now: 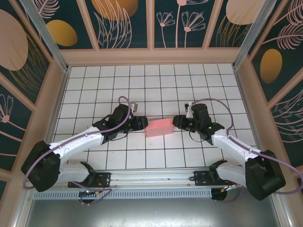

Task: Fold the paper box

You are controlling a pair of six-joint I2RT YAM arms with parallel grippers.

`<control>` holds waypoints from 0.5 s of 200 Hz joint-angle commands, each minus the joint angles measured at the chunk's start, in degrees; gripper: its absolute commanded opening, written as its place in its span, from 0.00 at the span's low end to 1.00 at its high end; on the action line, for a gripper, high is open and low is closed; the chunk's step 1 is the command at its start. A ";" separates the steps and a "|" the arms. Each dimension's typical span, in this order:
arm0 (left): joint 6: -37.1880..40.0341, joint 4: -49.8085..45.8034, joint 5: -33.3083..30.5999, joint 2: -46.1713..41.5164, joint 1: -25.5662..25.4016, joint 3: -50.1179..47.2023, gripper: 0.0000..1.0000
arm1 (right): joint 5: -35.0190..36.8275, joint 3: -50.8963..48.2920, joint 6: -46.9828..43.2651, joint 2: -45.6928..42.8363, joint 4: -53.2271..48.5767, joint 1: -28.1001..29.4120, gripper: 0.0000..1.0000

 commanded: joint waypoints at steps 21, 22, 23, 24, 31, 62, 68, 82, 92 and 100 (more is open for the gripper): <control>-0.17 1.96 0.83 2.96 0.19 -3.14 0.28 | 0.59 -0.49 0.62 1.04 -1.10 -0.48 0.25; -0.17 1.97 0.85 3.06 0.22 -3.20 0.27 | 0.59 -0.51 0.62 1.02 -1.13 -0.51 0.25; -0.17 1.98 0.86 3.11 0.24 -3.28 0.27 | 0.59 -0.52 0.62 1.02 -1.14 -0.53 0.25; -0.21 1.98 0.87 3.18 0.24 -3.36 0.27 | 0.59 -0.53 0.62 0.99 -1.10 -0.54 0.25; -0.17 2.10 1.00 3.63 0.20 -3.88 0.25 | 0.59 -0.46 0.62 0.98 -1.21 -0.54 0.24; -0.50 2.92 0.63 4.17 0.17 -7.17 0.15 | 1.19 -0.81 0.11 0.60 -1.46 -0.59 0.16; -0.51 2.87 0.48 4.24 0.17 -7.54 0.14 | 1.29 -1.07 0.09 0.72 -1.38 -0.71 0.14; -0.41 2.82 0.44 4.30 0.22 -7.93 0.09 | 1.12 -1.71 0.23 0.99 -1.16 -0.90 0.07; -0.17 2.77 0.36 4.28 0.25 -8.02 0.05 | 0.90 -1.85 0.42 0.87 -0.97 -0.94 0.02; -0.09 2.77 0.27 4.23 0.18 -7.87 0.00 | 0.73 -1.85 0.57 0.75 -0.82 -0.92 0.00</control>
